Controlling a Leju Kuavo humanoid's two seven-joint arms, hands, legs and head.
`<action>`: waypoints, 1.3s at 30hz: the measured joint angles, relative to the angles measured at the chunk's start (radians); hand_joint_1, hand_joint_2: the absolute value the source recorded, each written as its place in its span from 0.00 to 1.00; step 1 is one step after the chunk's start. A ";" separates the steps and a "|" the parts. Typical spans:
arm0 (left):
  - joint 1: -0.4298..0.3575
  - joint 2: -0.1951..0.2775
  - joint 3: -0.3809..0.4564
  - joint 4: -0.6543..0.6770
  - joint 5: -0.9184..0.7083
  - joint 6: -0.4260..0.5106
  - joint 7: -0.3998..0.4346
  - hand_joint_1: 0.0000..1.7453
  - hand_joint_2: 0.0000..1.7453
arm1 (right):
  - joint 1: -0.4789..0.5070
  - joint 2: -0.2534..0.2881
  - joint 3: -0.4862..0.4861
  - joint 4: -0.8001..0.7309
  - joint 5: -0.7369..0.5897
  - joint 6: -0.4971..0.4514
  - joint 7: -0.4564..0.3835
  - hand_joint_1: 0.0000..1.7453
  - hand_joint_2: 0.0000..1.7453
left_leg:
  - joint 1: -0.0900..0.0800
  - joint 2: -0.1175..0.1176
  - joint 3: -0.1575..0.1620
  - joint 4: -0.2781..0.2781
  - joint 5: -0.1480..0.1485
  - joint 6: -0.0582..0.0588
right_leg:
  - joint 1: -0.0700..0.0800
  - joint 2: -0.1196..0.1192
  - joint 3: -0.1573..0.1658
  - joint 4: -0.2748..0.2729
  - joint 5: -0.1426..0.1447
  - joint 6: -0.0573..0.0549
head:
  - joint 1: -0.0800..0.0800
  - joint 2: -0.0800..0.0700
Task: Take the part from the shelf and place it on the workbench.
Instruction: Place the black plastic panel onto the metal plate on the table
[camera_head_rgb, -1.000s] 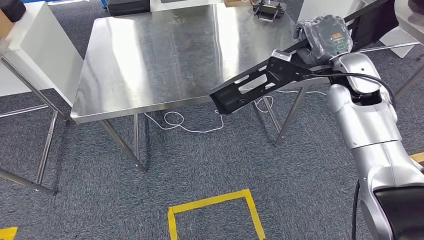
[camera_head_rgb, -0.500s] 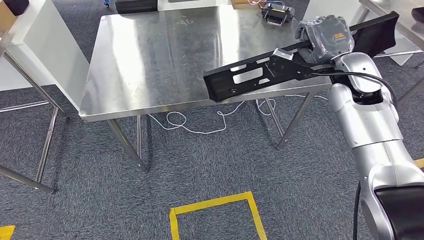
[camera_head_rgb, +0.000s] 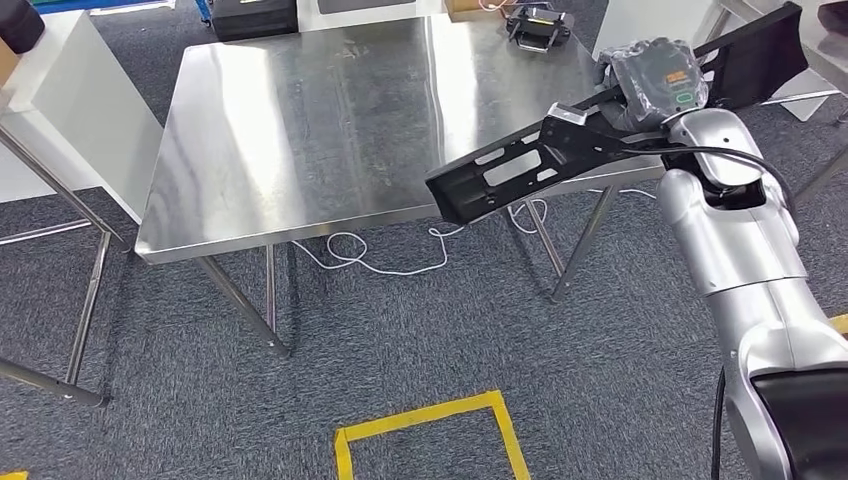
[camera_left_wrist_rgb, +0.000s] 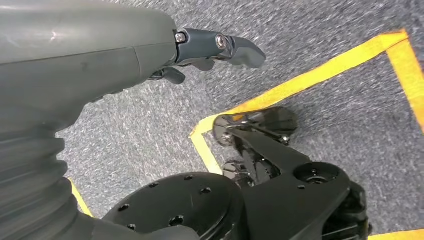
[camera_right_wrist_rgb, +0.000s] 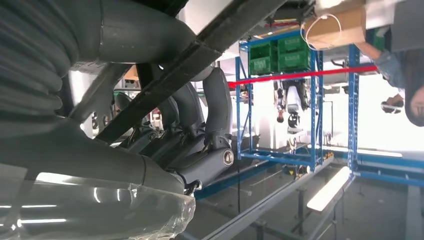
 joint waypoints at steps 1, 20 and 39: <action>0.000 0.001 0.000 0.000 0.000 0.000 0.000 0.00 1.00 | 0.001 0.000 0.001 0.002 0.001 -0.001 0.000 0.87 1.00 | -0.002 0.000 0.029 -0.074 0.045 0.008 | -0.001 0.001 0.009 -0.001 -0.009 0.002 | 0.001 0.000; -0.001 -0.004 -0.010 0.000 0.009 -0.002 -0.002 0.00 1.00 | 0.005 -0.011 0.010 0.050 0.005 -0.012 -0.001 0.87 1.00 | -0.019 -0.005 0.285 -0.239 -0.087 0.034 | -0.009 -0.027 -0.134 -0.009 0.121 0.071 | 0.010 0.000; -0.006 0.001 -0.008 0.000 0.052 -0.040 -0.119 0.00 1.00 | 0.003 0.139 0.058 0.194 0.091 -0.190 0.029 0.87 1.00 | -0.021 -0.014 0.101 -0.243 0.106 0.060 | 0.014 0.016 0.025 0.023 -0.053 0.027 | 0.005 0.000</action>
